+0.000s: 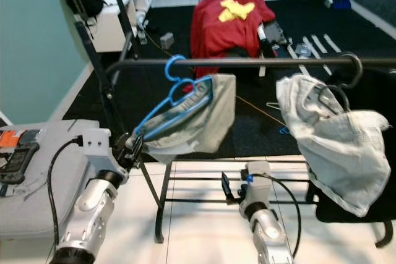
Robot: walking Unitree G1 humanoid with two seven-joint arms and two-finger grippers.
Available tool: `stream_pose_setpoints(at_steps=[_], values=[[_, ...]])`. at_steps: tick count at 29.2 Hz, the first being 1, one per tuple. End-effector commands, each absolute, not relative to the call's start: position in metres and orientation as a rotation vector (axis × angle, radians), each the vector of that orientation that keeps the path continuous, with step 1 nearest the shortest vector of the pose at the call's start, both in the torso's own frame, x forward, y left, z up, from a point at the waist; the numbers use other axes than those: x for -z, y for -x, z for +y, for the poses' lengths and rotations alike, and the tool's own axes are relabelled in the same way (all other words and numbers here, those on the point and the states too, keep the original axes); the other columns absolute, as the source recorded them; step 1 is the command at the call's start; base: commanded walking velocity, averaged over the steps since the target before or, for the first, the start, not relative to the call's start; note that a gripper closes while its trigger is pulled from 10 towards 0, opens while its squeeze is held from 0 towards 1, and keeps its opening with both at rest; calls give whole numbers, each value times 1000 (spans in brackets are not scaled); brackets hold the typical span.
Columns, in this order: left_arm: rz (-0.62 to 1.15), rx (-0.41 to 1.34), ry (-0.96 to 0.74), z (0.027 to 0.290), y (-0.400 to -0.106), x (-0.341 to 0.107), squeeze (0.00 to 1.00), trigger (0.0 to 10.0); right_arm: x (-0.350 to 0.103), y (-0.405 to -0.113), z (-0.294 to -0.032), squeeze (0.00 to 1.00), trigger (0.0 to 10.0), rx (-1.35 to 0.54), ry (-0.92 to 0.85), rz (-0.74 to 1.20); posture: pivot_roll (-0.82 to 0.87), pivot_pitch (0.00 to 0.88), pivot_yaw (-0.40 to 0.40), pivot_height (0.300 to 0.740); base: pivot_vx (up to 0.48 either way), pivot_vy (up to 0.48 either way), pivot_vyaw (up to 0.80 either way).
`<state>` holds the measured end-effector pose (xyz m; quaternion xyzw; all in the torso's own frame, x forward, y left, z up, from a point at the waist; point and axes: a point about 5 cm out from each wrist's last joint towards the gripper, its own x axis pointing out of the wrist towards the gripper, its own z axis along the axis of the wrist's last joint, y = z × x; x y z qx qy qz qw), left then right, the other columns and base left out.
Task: Hang hanger
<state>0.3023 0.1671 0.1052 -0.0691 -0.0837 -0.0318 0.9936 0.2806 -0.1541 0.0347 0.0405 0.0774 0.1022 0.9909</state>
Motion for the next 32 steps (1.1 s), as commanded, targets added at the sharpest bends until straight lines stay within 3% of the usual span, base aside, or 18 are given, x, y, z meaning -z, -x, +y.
stream_pose_setpoints(at_steps=[1,24,29,31,32], values=[[-172,47,160,173,-298,-103,0,10000,-31,-278,-149,0,10000,-223,-86,174,-81,64,52,740,0,0,0],[-197,67,158,176,-292,-105,0,10000,-39,-276,-145,0,10000,-252,-107,102,-80,58,50,740,0,0,0],[-226,256,195,161,-286,-116,0,10000,-53,-276,-149,0,10000,-239,-108,-8,-85,67,48,740,0,0,0],[-226,256,195,161,-286,-116,0,10000,-53,-276,-149,0,10000,-239,-108,-8,-85,67,48,740,0,0,0],[-231,350,215,152,-282,-121,0,10000,-54,-276,-151,0,10000,-235,-104,-11,-84,67,47,740,0,0,0]])
